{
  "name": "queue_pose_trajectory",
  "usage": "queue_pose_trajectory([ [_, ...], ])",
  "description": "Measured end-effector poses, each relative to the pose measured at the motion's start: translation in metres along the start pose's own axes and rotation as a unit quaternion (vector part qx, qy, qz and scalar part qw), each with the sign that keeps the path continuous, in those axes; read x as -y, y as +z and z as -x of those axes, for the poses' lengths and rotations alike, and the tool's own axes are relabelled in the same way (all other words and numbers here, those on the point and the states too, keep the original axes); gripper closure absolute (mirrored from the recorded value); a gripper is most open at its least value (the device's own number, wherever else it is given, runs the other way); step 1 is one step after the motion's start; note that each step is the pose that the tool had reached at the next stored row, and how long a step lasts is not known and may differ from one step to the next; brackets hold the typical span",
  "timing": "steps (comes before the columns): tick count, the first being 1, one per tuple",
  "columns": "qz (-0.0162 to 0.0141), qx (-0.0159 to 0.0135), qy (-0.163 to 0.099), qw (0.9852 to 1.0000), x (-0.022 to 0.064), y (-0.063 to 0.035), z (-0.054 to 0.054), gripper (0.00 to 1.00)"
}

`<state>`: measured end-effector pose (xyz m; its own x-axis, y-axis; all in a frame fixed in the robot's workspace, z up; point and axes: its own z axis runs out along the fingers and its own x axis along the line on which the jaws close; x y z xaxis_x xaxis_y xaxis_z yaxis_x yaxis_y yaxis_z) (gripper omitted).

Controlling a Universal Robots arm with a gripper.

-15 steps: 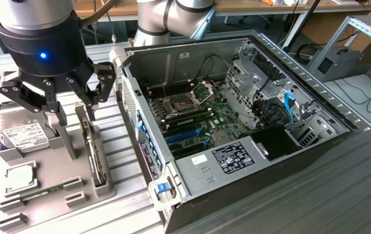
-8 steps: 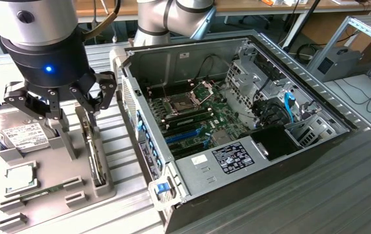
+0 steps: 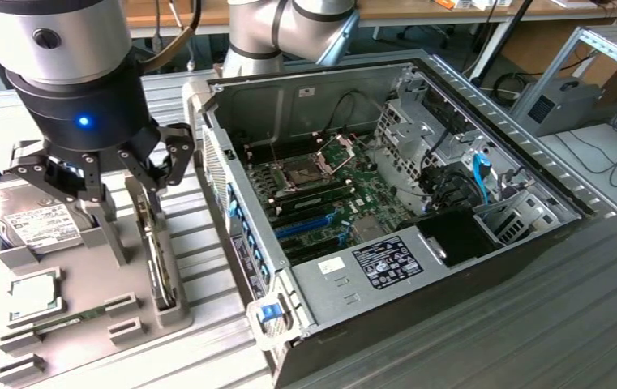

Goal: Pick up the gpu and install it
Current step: 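Pick up the gpu and move the gpu toward the slot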

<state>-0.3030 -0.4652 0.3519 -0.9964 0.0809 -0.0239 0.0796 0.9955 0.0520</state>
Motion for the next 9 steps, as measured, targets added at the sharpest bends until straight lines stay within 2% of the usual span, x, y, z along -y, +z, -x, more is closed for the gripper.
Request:
queue_pose_trajectory([
  [9,0.0046,-0.0004,0.000,1.0000,0.0000,0.0100,-0.0002,0.52],
])
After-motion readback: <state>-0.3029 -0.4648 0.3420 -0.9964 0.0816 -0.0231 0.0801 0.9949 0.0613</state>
